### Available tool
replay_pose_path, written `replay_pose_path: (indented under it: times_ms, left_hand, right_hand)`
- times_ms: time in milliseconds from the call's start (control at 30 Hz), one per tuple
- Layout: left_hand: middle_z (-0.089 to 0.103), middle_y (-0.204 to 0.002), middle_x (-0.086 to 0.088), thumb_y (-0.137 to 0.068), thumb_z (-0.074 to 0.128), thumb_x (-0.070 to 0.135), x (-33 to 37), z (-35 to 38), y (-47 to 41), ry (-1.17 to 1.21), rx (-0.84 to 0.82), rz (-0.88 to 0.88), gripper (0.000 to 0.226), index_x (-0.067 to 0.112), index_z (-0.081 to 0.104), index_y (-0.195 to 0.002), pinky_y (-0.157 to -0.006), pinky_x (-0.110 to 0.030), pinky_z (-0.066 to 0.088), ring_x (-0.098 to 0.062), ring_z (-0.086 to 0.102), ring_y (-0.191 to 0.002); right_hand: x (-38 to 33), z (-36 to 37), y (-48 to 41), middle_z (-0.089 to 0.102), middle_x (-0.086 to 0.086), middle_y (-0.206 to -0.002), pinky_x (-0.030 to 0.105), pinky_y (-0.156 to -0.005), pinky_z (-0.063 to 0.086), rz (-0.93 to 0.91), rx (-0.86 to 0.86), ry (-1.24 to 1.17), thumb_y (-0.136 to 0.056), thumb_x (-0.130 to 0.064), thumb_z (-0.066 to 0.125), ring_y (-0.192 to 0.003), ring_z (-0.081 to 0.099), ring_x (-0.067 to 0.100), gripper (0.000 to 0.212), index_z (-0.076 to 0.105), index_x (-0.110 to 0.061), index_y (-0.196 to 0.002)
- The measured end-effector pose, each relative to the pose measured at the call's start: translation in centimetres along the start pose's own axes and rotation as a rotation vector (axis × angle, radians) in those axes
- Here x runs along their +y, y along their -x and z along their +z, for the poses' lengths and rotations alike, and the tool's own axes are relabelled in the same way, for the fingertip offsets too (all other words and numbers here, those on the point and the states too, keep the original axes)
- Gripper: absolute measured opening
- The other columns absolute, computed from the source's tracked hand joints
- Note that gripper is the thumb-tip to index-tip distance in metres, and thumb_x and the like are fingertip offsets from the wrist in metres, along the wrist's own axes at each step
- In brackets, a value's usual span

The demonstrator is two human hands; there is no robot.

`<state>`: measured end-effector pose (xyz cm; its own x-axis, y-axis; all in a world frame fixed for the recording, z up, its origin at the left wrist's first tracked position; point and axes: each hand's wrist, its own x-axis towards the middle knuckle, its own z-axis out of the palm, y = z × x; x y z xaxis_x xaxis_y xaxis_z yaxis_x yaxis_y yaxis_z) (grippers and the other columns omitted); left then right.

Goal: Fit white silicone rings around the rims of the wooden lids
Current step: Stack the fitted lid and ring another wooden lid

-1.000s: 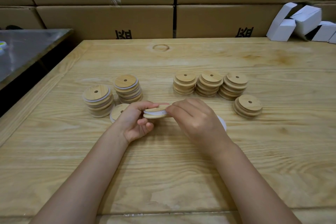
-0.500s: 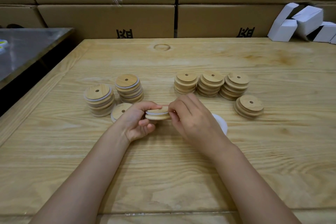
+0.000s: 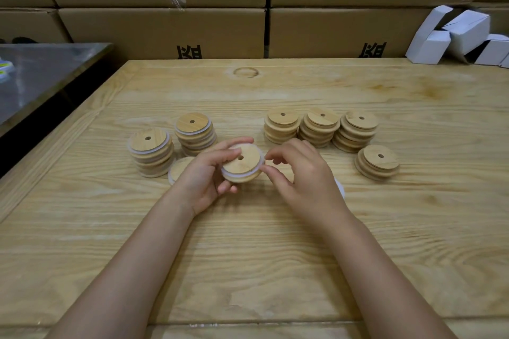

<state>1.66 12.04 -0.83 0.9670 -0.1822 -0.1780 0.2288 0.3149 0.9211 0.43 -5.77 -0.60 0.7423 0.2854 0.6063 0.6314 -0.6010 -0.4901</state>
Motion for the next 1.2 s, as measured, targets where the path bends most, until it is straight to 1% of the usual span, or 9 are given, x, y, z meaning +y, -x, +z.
replay_pose_path:
  times_ms: [100, 200, 300, 400, 600, 700, 900, 1033, 1200]
  left_hand:
    - [0.06, -0.061, 0.0, -0.088, 0.05, 0.005, -0.3, 0.2, 0.2, -0.164, 0.127, 0.209, 0.024, 0.014, 0.067, -0.103, -0.032, -0.016, 0.034, -0.01, 0.034, -0.027]
    - [0.06, -0.061, 0.009, -0.082, 0.059, 0.01, -0.5, 0.0, 0.6, -0.346, 0.251, 0.458, 0.02, 0.02, 0.067, -0.097, -0.034, -0.015, 0.034, -0.008, 0.044, -0.036]
    - [0.067, -0.083, 0.014, -0.079, 0.058, 0.014, -0.5, -0.2, 1.0, -0.493, 0.348, 0.674, 0.016, 0.022, 0.067, -0.09, -0.062, -0.013, 0.045, 0.001, 0.06, -0.072]
    - [0.067, -0.082, 0.018, -0.083, 0.057, 0.014, -0.5, -1.0, 1.1, -0.62, 0.506, 0.778, 0.012, 0.019, 0.067, -0.087, -0.068, -0.015, 0.047, 0.006, 0.06, -0.077]
    - [0.065, -0.076, 0.027, -0.081, 0.057, 0.024, 0.2, -4.0, 1.2, -0.718, 0.759, 0.726, 0.011, 0.026, 0.068, -0.083, -0.075, -0.017, 0.045, 0.007, 0.059, -0.08]
    - [0.064, -0.073, 0.021, -0.079, 0.055, 0.03, 0.3, -4.6, 1.4, -0.816, 0.795, 0.667, 0.013, 0.029, 0.067, -0.083, -0.073, -0.018, 0.044, 0.0, 0.059, -0.078]
    - [0.071, -0.083, -0.004, -0.081, 0.051, 0.034, 0.4, -4.2, 1.9, -1.087, 0.783, 0.675, 0.028, 0.018, 0.069, -0.095, -0.074, -0.041, 0.051, -0.027, 0.065, -0.083]
    - [0.071, -0.086, -0.007, -0.08, 0.045, 0.039, 0.6, -4.4, 2.1, -1.29, 0.808, 0.637, 0.035, 0.02, 0.066, -0.101, -0.069, -0.039, 0.049, -0.032, 0.064, -0.084]
    - [0.068, -0.084, -0.007, -0.082, 0.054, 0.047, 0.7, -4.9, 2.0, -1.421, 0.822, 0.546, 0.034, 0.021, 0.058, -0.104, -0.063, -0.034, 0.039, -0.036, 0.062, -0.082]
  right_hand:
    - [0.2, 0.1, 0.1, 0.062, 0.003, -0.082, 0.031, -0.073, 0.042, 0.043, 0.004, 0.035, -0.085, -0.014, 0.065, -0.079, 0.054, 0.022, 0.007, 0.065, -0.007, -0.087]
    - [0.2, 0.0, 0.1, 0.062, 0.002, -0.081, 0.032, -0.073, 0.042, 0.046, -0.005, 0.057, -0.087, -0.013, 0.062, -0.079, 0.055, 0.022, 0.007, 0.065, -0.007, -0.086]
    - [0.1, 0.0, 0.2, 0.062, 0.002, -0.08, 0.03, -0.073, 0.041, 0.035, -0.006, 0.067, -0.087, -0.012, 0.061, -0.078, 0.054, 0.021, 0.007, 0.065, -0.007, -0.084]
    - [-0.2, 0.0, 0.2, 0.063, 0.003, -0.08, 0.034, -0.073, 0.044, 0.023, -0.018, 0.071, -0.087, -0.01, 0.061, -0.077, 0.056, 0.023, 0.008, 0.066, -0.006, -0.083]
    - [-0.3, -0.2, 0.2, 0.064, 0.004, -0.08, 0.035, -0.073, 0.045, 0.023, -0.018, 0.074, -0.087, -0.01, 0.061, -0.078, 0.057, 0.025, 0.008, 0.066, -0.006, -0.083]
    - [-0.4, -0.3, 0.2, 0.063, 0.003, -0.08, 0.033, -0.074, 0.044, 0.031, -0.028, 0.081, -0.088, -0.01, 0.061, -0.079, 0.056, 0.024, 0.008, 0.066, -0.006, -0.083]
    - [-0.3, -0.2, 0.3, 0.063, 0.003, -0.08, 0.03, -0.073, 0.042, 0.042, -0.037, 0.09, -0.088, -0.011, 0.061, -0.079, 0.055, 0.023, 0.009, 0.066, -0.006, -0.083]
    - [-0.6, -0.4, 0.4, 0.063, 0.0, -0.075, 0.018, -0.066, 0.035, 0.013, -0.038, 0.084, -0.087, -0.012, 0.06, -0.073, 0.056, 0.018, 0.009, 0.066, -0.008, -0.081]
    - [-1.1, -0.2, 0.5, 0.063, 0.0, -0.07, 0.033, -0.06, 0.047, -0.095, -0.165, 0.058, -0.089, -0.017, 0.056, -0.065, 0.057, 0.02, 0.015, 0.066, -0.008, -0.082]
